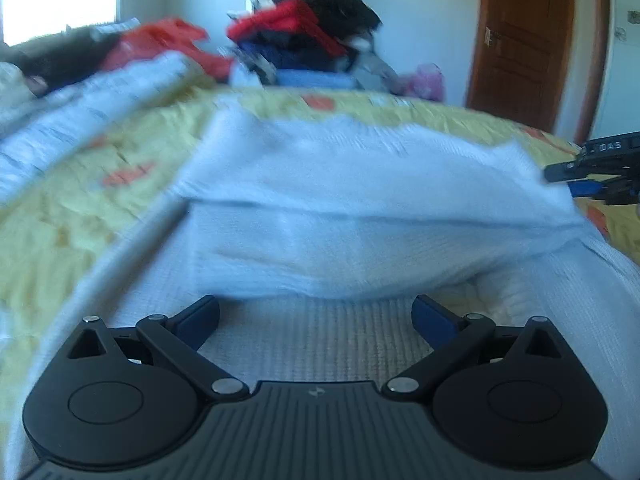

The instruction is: Fold small clothes

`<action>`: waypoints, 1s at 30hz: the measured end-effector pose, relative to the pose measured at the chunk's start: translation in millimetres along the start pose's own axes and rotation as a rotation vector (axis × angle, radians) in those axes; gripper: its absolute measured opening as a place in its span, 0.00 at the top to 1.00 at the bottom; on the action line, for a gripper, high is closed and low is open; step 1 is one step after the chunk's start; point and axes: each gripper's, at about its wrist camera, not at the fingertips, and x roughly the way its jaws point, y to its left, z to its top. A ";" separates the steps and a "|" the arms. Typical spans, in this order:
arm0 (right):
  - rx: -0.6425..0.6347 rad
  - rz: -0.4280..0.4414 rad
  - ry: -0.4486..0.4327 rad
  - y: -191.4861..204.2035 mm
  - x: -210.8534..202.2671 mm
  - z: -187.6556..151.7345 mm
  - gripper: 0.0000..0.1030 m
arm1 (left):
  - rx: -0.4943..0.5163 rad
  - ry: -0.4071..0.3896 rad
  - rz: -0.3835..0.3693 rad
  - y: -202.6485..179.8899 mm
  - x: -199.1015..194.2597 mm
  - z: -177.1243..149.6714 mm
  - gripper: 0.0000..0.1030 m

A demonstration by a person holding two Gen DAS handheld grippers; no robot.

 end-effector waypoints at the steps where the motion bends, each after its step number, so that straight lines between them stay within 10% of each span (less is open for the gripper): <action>1: -0.019 -0.030 -0.039 4.2 -4.5 2.4 0.44 | 0.040 -0.045 -0.004 -3.2 -7.9 3.4 0.00; 5: -0.087 0.023 -0.071 24.4 -10.1 8.0 0.42 | 0.195 -0.228 -0.021 -21.4 -18.3 39.4 0.00; 11: -0.181 0.002 0.060 48.6 46.8 1.5 0.42 | 0.184 -0.016 -0.021 -26.0 80.6 91.7 0.00; 14: -0.282 -0.013 -0.007 44.4 53.5 -15.7 0.42 | 0.167 0.066 0.011 -16.1 117.4 87.1 0.00; 18: -0.294 0.008 -0.042 40.2 48.2 -24.1 0.40 | 0.033 0.038 -0.071 9.5 120.4 74.8 0.00; 30: -0.274 -0.084 -0.077 64.2 18.6 -25.3 0.31 | 0.044 0.033 -0.063 7.3 119.5 76.4 0.00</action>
